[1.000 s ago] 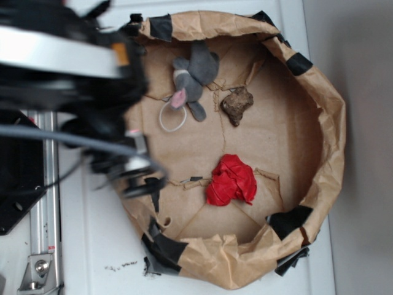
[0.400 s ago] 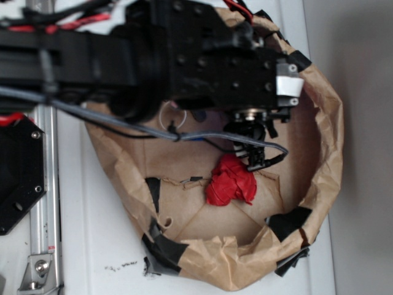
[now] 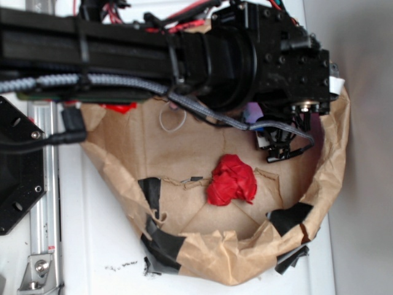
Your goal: Grab the rock.
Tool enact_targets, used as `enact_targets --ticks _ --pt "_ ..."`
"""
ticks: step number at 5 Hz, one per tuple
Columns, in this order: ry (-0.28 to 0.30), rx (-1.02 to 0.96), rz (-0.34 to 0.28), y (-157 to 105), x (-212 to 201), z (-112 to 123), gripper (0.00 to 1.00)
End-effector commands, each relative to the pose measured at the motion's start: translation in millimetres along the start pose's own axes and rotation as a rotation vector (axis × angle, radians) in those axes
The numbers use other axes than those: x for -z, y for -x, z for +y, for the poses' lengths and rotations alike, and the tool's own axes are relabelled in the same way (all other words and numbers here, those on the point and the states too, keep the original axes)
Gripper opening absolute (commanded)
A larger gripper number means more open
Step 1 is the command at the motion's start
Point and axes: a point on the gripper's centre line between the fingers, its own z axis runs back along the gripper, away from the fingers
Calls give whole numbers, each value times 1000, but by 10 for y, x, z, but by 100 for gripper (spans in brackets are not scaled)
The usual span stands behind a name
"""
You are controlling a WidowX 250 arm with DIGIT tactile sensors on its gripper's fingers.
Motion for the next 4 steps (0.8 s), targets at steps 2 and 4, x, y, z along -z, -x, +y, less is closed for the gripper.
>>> enact_targets --ticks 2,4 --pt "28 72 -69 159 -419 110 0" --pt "81 2 -170 287 -975 242 100"
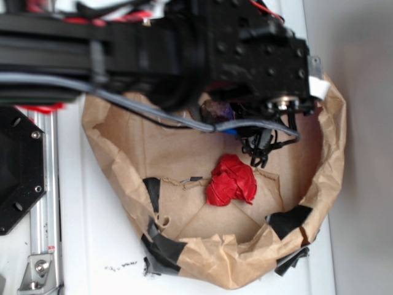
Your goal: Grab the rock.
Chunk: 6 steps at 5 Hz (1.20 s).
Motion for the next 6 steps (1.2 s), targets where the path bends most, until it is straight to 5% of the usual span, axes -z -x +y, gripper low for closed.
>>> enact_targets --ticks 1,3,6 --pt "44 -77 -172 176 -707 297 100" --pt "36 -29 -122 364 -817 285 100" --pt "29 101 -59 390 -423 191 100"
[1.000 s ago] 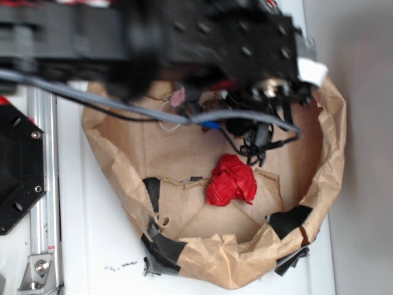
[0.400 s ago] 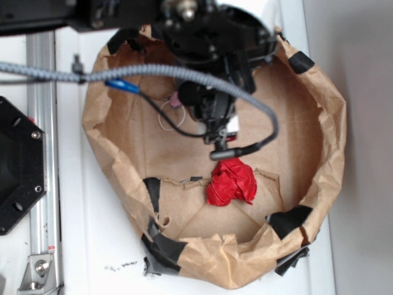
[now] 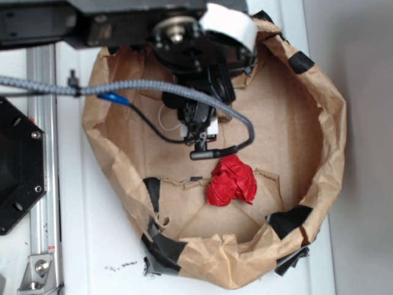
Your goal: Grab the rock.
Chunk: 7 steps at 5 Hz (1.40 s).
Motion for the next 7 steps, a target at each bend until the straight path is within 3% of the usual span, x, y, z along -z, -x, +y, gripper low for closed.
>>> enact_targets --ticks 1,2,5,7 --pt "-12 89 16 -56 304 -87 100" --pt "-19 133 14 -178 500 -95 100" --pt "-55 230 77 -207 907 41 100" --pt "-10 270 133 -187 1161 -65 98"
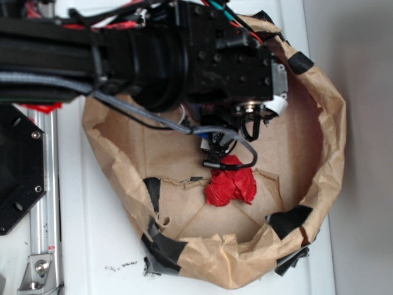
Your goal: Grab the rock.
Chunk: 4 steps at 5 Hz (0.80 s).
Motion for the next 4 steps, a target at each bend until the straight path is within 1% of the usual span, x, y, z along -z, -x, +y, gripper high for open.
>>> enact_targets --ticks 1,2,3,4 --pt "0 3 -8 -23 85 -13 0" --pt "-25 -10 -5 -13 61 -18 0" --pt "-111 -26 -20 -3 -64 -48 0" --pt "-123 -35 -34 10 -130 -54 0"
